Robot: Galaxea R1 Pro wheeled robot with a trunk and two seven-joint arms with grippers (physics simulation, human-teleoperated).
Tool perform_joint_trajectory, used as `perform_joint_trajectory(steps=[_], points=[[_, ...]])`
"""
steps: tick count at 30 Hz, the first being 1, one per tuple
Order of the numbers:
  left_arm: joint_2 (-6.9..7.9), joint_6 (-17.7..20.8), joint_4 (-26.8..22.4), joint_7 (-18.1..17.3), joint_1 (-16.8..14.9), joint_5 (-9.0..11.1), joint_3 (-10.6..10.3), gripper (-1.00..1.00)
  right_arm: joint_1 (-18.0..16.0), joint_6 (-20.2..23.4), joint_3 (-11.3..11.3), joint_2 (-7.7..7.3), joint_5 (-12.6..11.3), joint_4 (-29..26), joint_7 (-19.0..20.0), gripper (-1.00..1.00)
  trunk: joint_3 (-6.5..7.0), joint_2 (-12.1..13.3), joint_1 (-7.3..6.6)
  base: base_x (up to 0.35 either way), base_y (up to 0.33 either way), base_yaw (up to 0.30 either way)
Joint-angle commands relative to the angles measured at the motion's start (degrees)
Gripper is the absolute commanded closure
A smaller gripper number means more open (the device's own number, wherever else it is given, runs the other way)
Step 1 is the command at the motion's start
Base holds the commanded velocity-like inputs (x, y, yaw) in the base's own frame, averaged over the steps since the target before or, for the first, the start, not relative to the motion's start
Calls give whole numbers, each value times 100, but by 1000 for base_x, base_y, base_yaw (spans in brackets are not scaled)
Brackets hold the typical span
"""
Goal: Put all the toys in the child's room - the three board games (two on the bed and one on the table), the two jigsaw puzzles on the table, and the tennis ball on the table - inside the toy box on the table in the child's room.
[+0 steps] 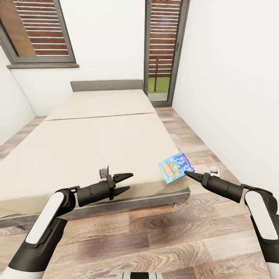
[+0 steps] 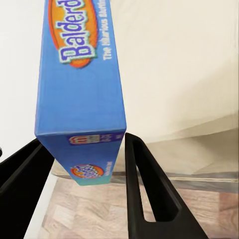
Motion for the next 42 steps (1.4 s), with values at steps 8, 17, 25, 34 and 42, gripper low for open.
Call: perform_joint_trajectory(steps=[8,17,25,34,42], points=[[-63,2,-4,164,80,5,-114,-100,22,26,-52,-138,102,-92,47,100,69,-2,-1,0,0,0],[-37,-2,-4,222,239,-19,-125,-100,25,26,3,-164,127,-115,35,100,153,-2,-1,0,0,0],[93,-1,-1,202,346,-38,-36,-100,29,26,20,-174,134,-120,32,100,338,5,-14,0,0,0],[174,6,-1,165,592,-45,261,-100,36,26,-9,-185,141,-132,32,100,621,17,-37,0,0,0],[131,10,-3,-75,1123,-52,307,-100,40,26,24,-168,142,-177,28,100,847,260,-174,0,0,0]])
